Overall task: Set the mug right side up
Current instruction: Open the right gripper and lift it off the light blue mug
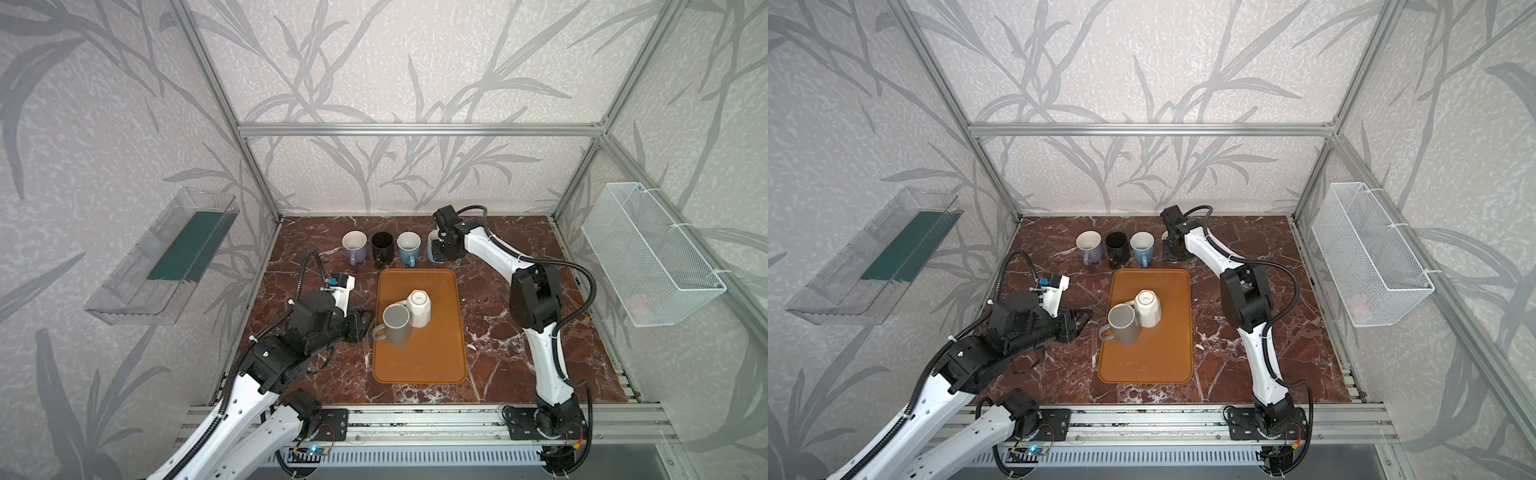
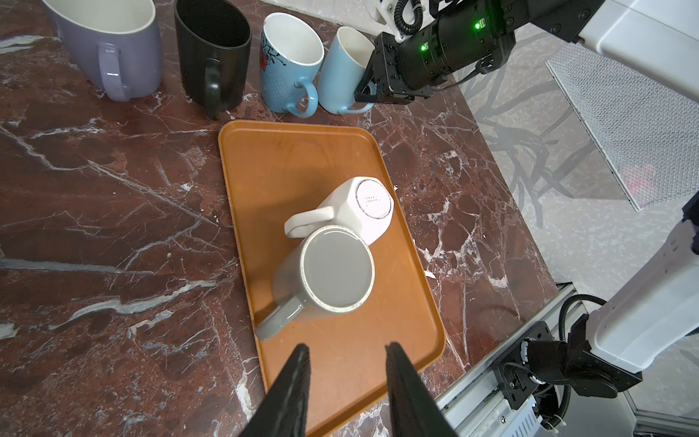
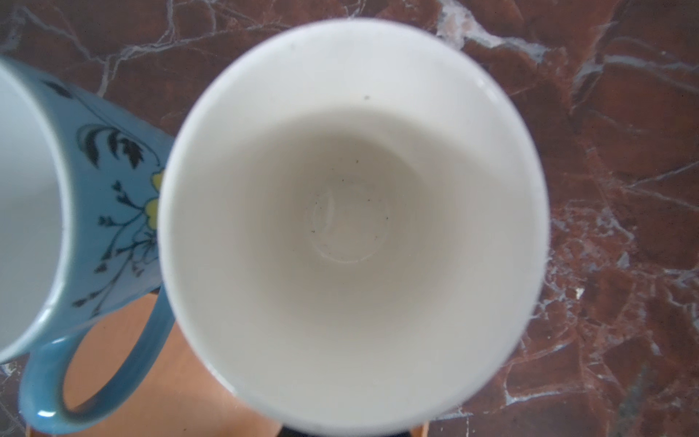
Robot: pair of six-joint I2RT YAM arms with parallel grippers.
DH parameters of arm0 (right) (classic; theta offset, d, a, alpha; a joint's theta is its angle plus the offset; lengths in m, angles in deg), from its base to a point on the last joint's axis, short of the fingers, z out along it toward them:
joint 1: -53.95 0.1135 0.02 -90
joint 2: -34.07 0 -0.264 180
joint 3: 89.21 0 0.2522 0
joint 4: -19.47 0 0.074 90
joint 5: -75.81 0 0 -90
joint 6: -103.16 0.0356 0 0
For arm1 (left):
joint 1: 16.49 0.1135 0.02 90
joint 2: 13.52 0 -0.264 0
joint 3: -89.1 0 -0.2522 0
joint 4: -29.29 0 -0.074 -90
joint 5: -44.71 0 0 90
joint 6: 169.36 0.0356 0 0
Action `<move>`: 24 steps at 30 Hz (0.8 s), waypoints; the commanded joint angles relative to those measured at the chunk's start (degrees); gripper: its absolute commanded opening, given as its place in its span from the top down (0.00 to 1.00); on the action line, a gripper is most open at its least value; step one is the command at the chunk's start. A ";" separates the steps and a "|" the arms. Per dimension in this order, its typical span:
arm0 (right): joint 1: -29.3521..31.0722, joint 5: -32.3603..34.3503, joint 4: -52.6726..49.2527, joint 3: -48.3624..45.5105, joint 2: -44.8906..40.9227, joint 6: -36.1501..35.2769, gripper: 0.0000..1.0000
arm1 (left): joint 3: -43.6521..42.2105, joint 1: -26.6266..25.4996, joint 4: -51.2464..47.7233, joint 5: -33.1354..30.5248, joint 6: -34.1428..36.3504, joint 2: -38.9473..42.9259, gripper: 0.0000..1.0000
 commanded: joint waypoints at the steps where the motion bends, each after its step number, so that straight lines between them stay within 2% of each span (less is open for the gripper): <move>1: 0.49 -0.33 0.48 2.31 -0.46 0.45 0.78 | -0.14 0.29 -1.87 -1.34 -0.37 0.65 0.63; 6: 0.57 -0.15 0.55 2.39 -1.33 0.27 0.70 | -0.11 0.22 -2.16 -1.42 -0.11 0.17 0.63; 13: 0.58 0.27 0.89 0.71 -4.07 0.42 0.65 | 0.05 0.27 -3.12 -1.74 0.39 -0.09 0.62; 20: 0.46 1.48 3.54 -6.02 -10.65 -0.67 0.62 | 0.03 0.24 -4.54 -2.85 0.93 -1.00 0.62; 24: 0.39 -1.60 7.47 -12.67 -16.76 -2.69 0.61 | -0.03 0.22 -6.87 -5.32 1.42 -2.27 0.62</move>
